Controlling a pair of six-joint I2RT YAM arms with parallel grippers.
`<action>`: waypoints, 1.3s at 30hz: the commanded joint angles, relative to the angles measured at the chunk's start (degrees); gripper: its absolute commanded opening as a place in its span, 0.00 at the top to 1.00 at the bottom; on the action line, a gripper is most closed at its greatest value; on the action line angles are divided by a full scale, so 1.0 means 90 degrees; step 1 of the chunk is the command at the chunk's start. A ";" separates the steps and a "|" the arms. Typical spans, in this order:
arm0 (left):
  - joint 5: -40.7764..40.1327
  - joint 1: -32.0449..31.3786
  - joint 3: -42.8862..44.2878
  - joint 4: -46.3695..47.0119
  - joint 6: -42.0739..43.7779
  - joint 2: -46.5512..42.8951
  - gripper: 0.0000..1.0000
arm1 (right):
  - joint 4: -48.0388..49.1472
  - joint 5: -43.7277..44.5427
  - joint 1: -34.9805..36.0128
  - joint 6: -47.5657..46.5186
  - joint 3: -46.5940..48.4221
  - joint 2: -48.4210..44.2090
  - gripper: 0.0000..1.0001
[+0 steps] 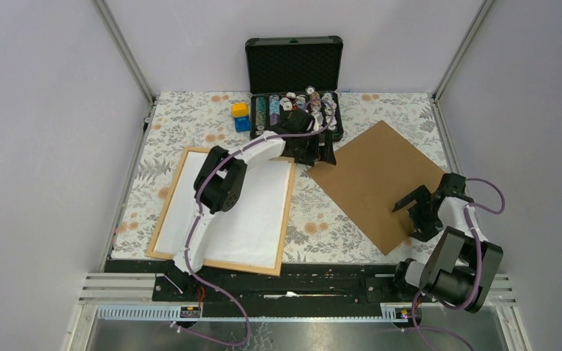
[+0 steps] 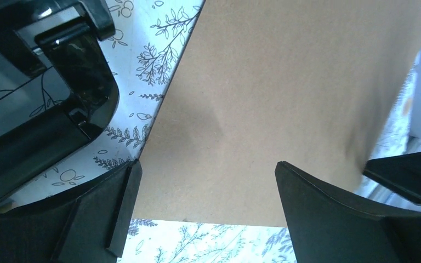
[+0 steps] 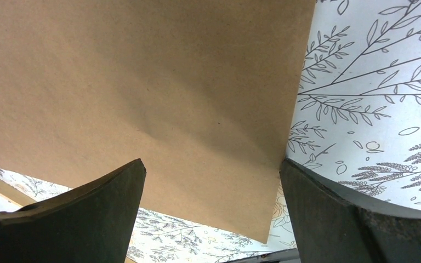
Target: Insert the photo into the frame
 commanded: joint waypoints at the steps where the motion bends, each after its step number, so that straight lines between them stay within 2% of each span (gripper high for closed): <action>1: 0.2371 -0.0415 -0.0347 0.1051 -0.1418 -0.0564 0.01 | 0.0742 -0.1753 0.0142 0.0246 -0.0508 0.0100 0.00; 10: 0.2626 -0.0437 -0.0439 0.1491 -0.1855 -0.1153 0.01 | 0.0878 -0.1880 0.0140 0.0283 -0.0585 0.0232 0.00; 12: 0.2407 -0.0424 -0.0498 0.1355 -0.1678 -0.1303 0.01 | 0.0743 -0.1725 0.0140 0.0259 -0.0496 0.0213 0.00; 16: 0.1513 -0.0407 -0.0492 0.0420 -0.0791 -0.1494 0.01 | 0.0524 -0.1204 0.0149 0.0291 -0.0269 -0.0361 0.00; 21: 0.1292 -0.0469 -0.0980 0.0509 -0.0636 -0.1480 0.01 | 0.0232 -0.0885 0.0283 -0.0016 0.0479 -0.1094 0.00; 25: 0.0993 -0.0560 -0.1187 0.0511 -0.0560 -0.1586 0.01 | 0.0570 -0.0741 0.0568 -0.0064 0.1091 -0.1104 0.00; 28: 0.0959 -0.0606 -0.1306 0.0516 -0.0535 -0.1766 0.01 | 0.1081 -0.0292 0.1293 0.0051 0.1646 -0.0294 0.00; 32: 0.0932 -0.0683 -0.1618 0.0510 -0.0511 -0.2133 0.01 | 0.1052 0.0345 0.2207 -0.0102 0.3060 0.1533 0.00; 35: 0.0852 -0.0737 -0.1937 0.0491 -0.0471 -0.2401 0.01 | 0.0924 0.0265 0.2459 -0.0110 0.3841 0.2614 0.00; 39: 0.0684 -0.0734 -0.2230 0.0471 -0.0444 -0.2645 0.01 | 0.1003 0.0537 0.2571 -0.0201 0.3980 0.3353 0.00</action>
